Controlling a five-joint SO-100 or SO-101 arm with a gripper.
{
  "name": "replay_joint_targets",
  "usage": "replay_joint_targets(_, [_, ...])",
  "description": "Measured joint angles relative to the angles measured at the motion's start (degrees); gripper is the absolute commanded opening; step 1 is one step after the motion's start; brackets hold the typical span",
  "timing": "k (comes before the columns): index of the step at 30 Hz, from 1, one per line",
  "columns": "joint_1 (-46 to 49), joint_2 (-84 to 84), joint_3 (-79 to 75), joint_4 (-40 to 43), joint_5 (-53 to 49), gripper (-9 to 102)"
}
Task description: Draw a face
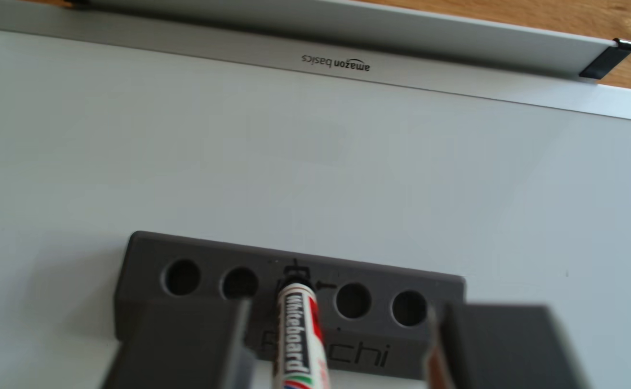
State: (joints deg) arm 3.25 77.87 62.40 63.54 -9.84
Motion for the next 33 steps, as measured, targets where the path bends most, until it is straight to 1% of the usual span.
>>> replay_joint_targets(5, [0.09, -1.14, 0.00, 1.85, -0.53, 100])
replay_joint_targets(18, [-1.58, -1.41, 0.09, 1.85, -0.53, 100])
replay_joint_targets(23, [-1.49, -1.49, 3.43, -1.14, -0.53, 100])
replay_joint_targets(33, [-0.97, -3.60, 3.87, -2.46, -0.53, 100])
